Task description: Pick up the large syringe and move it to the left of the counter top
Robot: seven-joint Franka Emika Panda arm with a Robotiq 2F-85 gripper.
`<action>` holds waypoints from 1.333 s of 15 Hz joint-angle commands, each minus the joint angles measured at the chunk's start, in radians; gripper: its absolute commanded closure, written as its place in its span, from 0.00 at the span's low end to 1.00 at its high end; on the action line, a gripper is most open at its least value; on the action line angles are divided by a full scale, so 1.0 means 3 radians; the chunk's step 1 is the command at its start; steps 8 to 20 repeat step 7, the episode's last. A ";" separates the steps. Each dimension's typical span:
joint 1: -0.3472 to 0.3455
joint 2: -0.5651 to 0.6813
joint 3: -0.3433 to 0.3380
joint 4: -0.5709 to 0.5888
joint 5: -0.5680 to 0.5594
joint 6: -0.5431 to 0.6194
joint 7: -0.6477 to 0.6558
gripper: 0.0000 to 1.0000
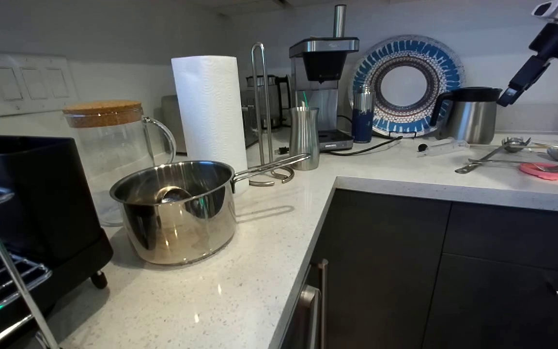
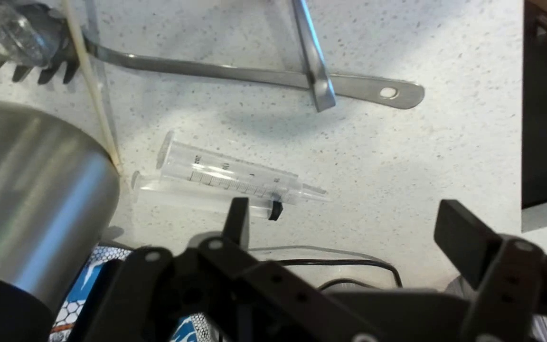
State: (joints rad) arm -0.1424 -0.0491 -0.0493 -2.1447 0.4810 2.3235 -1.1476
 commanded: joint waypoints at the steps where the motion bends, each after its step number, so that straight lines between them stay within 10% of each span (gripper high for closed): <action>1: 0.0072 -0.0126 -0.0129 -0.0003 0.0191 -0.0470 0.0074 0.00; 20: 0.0082 -0.0110 -0.0202 0.0098 0.0463 -0.0783 -0.0223 0.00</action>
